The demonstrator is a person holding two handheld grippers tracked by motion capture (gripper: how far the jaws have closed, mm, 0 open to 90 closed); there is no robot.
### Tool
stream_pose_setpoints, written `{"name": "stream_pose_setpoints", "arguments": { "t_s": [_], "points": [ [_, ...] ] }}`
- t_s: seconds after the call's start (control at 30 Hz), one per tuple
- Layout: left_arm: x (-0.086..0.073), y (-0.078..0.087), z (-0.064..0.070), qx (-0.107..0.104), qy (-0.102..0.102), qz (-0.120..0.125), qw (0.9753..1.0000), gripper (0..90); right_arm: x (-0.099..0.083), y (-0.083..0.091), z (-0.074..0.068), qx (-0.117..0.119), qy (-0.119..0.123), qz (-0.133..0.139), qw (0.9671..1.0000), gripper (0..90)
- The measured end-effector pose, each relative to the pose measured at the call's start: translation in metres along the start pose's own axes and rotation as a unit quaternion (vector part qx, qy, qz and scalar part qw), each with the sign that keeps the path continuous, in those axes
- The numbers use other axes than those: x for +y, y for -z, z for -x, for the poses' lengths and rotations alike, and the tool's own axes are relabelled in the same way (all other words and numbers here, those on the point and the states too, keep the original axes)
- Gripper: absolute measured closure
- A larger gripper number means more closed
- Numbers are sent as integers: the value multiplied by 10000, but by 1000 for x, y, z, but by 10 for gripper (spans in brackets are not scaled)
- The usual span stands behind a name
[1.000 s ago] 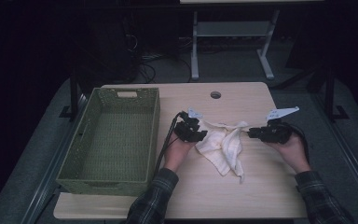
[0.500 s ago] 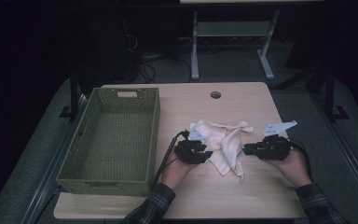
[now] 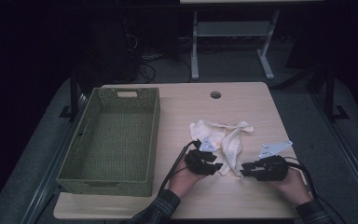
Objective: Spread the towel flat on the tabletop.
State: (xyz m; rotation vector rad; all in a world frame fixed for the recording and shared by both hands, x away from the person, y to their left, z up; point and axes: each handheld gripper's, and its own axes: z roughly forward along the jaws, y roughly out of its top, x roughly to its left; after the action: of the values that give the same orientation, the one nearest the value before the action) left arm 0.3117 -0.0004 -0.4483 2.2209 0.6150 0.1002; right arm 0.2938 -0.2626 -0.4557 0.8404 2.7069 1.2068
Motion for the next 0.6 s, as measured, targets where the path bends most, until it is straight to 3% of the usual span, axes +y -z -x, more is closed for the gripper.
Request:
{"name": "stream_pose_setpoints", "arguments": {
  "t_s": [0.13, 0.3, 0.43, 0.6],
  "points": [
    [1, -10, 7, -60, -205, -180, 9996, 598, 2, -7, -4, -14, 147, -114, 9998, 668],
    [-1, -20, 13, -89, -241, -242, 9994, 598, 4, -13, -9, -123, 275, -204, 9993, 665],
    [-1, -24, 13, -47, -407, -385, 9984, 603, 4, -18, -9, -117, 326, -313, 9989, 675],
    [-1, -27, 13, 85, -492, -430, 9978, 696, 5, -21, -6, -178, 278, -344, 9989, 831]
  ]
}}
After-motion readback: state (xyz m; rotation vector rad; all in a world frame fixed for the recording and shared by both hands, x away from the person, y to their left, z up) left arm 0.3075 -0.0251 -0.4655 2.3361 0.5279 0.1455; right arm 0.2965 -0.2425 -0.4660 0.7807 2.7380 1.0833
